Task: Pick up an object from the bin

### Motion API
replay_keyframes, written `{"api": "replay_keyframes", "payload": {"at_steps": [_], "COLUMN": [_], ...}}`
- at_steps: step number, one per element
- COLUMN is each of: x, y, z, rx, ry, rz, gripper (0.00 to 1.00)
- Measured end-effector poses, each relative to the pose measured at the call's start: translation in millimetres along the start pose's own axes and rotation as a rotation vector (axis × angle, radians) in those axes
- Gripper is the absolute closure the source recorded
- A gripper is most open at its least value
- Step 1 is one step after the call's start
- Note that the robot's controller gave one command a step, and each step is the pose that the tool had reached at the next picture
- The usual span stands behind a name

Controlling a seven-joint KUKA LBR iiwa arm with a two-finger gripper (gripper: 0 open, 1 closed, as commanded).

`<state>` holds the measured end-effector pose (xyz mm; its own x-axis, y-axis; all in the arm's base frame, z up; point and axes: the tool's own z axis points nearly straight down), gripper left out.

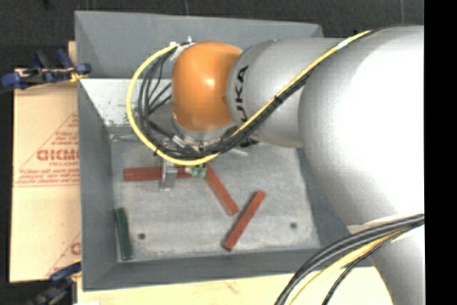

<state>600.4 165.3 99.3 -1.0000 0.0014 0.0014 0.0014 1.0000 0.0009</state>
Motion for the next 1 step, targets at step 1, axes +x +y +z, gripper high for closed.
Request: {"api": "replay_keyframes", "payload": {"at_steps": [1], "x": [-0.5], "y": [0.0], "z": [-15.4], "rx": [0.0], "ry": [-0.001], "rz": [0.001], "gripper": [1.0]}}
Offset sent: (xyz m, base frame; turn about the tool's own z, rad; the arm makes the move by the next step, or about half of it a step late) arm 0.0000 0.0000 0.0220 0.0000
